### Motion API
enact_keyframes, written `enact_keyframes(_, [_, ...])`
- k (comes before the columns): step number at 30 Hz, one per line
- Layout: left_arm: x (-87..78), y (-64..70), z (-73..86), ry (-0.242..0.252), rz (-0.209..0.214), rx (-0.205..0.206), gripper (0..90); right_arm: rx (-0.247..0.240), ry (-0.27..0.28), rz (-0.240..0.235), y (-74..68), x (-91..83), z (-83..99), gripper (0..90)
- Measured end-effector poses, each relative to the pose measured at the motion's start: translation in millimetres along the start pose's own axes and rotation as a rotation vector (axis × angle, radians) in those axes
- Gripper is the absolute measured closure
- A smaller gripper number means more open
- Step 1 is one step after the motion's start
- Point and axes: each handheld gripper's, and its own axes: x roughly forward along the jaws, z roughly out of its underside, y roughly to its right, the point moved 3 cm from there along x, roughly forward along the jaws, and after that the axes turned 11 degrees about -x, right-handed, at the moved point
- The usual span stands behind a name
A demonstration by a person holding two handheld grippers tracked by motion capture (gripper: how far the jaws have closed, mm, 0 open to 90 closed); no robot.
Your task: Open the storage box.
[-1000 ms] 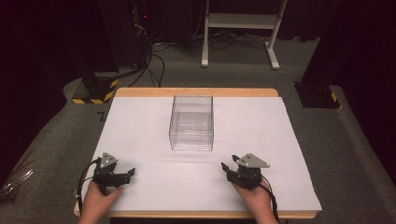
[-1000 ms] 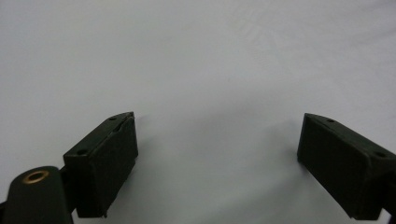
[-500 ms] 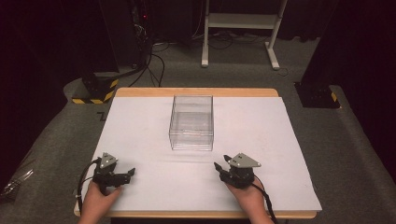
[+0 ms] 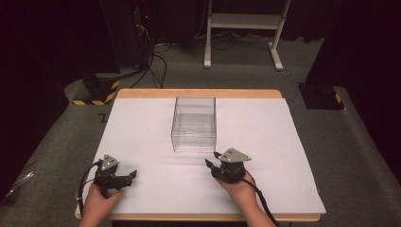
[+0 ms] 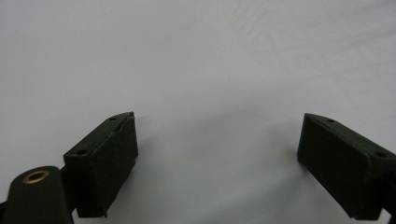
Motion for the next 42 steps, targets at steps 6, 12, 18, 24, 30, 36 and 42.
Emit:
enact_keyframes(6, [0.0, 0.0, 0.0, 0.0, 0.0, 0.0, 12.4, -0.006, 0.005, 0.009, 2.5, 9.0, -8.8, 54.8])
enact_keyframes(12, [0.1, -0.1, 0.0, 0.002, -0.001, 0.002, 12.4, 0.009, 0.013, 0.002, 5.5, 19.2, -11.2, 55.0])
enact_keyframes(18, [0.1, 0.0, 0.0, 0.003, -0.001, 0.001, 12.4, 0.018, 0.028, 0.007, 5.9, 28.4, -15.8, 55.9])
enact_keyframes(24, [0.2, 0.3, 0.1, 0.004, 0.0, -0.003, 12.5, 0.038, 0.031, 0.015, 8.9, 38.1, -20.8, 55.1])
enact_keyframes(30, [0.1, 0.2, 0.1, 0.002, 0.0, -0.001, 12.4, 0.05, 0.049, 0.025, 9.1, 44.8, -28.4, 54.8])
enact_keyframes(36, [0.1, 0.3, 0.2, 0.003, -0.002, 0.001, 12.5, 0.056, 0.056, 0.034, 10.6, 51.1, -32.1, 53.4])
enact_keyframes(42, [0.1, 0.3, 0.1, 0.003, -0.002, 0.001, 12.5, 0.057, 0.074, 0.033, 13.2, 53.7, -35.6, 55.3])
